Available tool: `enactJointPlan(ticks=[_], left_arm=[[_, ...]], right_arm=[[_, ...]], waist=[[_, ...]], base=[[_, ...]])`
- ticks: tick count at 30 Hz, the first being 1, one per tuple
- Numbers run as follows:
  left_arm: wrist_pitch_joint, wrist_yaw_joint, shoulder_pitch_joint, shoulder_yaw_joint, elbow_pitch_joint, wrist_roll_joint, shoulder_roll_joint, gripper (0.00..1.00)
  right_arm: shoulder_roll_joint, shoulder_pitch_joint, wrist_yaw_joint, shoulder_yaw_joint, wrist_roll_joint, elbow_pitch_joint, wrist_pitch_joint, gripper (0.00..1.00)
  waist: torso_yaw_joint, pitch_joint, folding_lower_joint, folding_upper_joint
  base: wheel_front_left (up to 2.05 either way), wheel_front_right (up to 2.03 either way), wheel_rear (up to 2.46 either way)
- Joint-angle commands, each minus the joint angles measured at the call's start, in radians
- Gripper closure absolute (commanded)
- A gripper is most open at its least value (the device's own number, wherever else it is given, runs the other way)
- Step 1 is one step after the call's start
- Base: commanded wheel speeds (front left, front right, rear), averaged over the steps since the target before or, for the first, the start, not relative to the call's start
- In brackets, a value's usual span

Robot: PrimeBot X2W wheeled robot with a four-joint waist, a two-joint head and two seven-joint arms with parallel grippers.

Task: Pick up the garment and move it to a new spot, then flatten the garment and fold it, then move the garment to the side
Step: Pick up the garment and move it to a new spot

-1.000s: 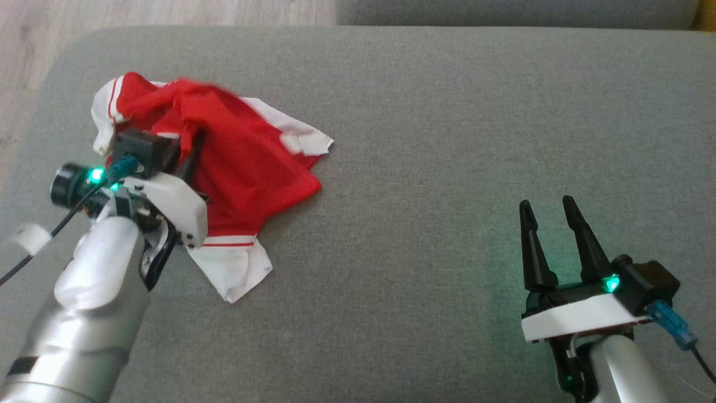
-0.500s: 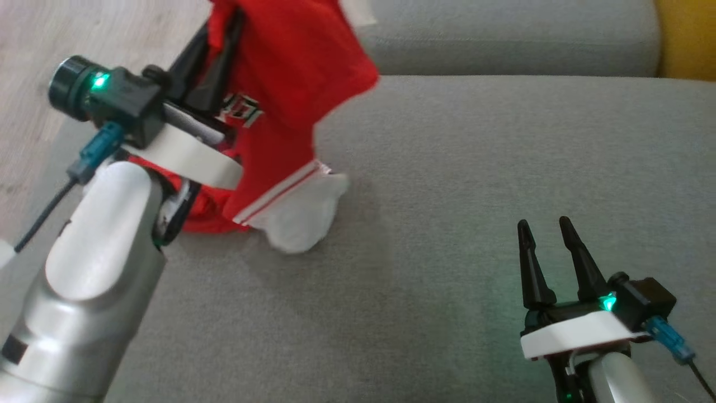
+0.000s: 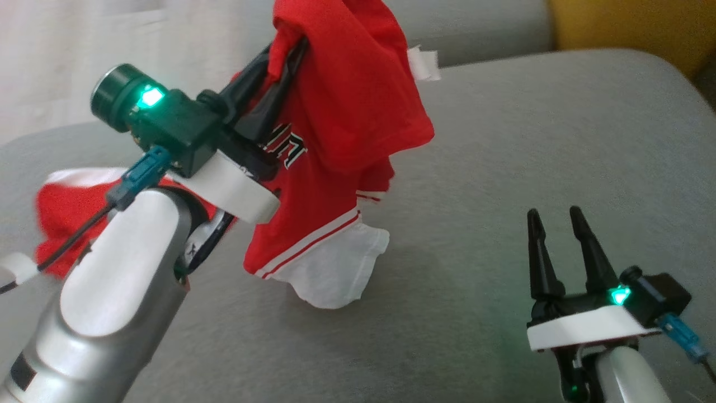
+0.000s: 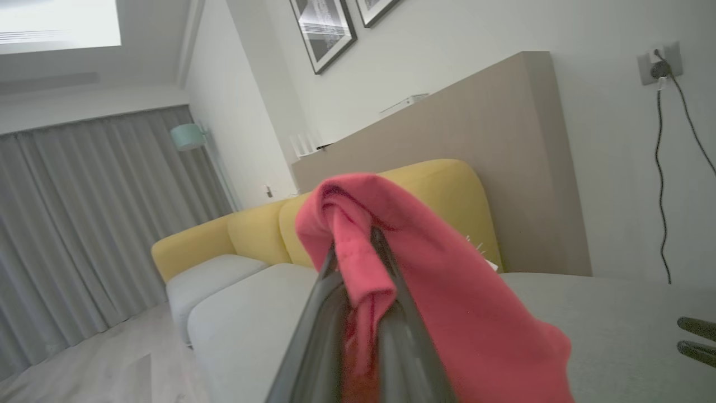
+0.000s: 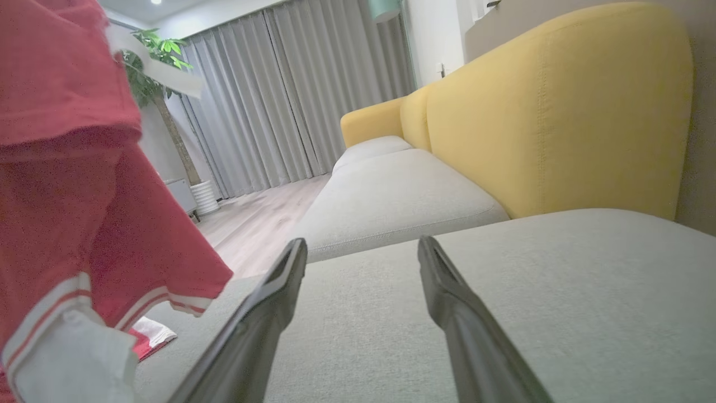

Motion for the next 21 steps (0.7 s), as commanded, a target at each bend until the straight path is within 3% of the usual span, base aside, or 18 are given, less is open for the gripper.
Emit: enactJointPlan(ticks=[1,11,12,13,18,21], left_arm=[[0.005,0.001,-0.063,0.034,-0.025,0.001,0.032,1.00],[0.026,-0.032,-0.238,-0.079,0.189,0.038,0.029,1.00],[0.018,-0.034,-0.262,-0.090,0.227,0.036,0.022,0.71],[0.008,-0.035,-0.290,-0.100,0.269,0.042,0.018,0.00],[-0.089,-0.033,-0.399,-0.131,0.489,0.088,-0.008,0.00],[-0.129,-0.031,-0.412,-0.124,0.550,0.079,-0.025,0.00]], right_arm=[[-0.007,-0.047,-0.001,0.020,0.010,-0.046,-0.011,0.00],[-0.007,-0.108,-0.001,0.084,0.083,-0.129,-0.011,0.00],[-0.007,-0.110,-0.001,0.089,0.091,-0.134,-0.011,0.00],[-0.007,-0.112,-0.001,0.093,0.097,-0.137,-0.011,0.00],[-0.007,-0.117,-0.001,0.092,0.113,-0.143,-0.011,0.00],[-0.007,-0.116,-0.001,0.081,0.114,-0.143,-0.011,0.00]], waist=[[-0.090,0.034,0.0001,0.0000],[-0.333,0.183,0.0001,0.0000],[-0.346,0.194,0.0001,0.0000],[-0.359,0.204,0.0001,0.0000],[-0.374,0.222,0.0001,0.0000],[-0.363,0.219,0.0001,0.0000]], base=[[0.00,0.00,0.00],[0.00,0.00,0.00],[0.00,0.00,0.00],[0.00,0.00,0.00],[0.00,0.00,0.00],[0.00,0.00,0.00]])
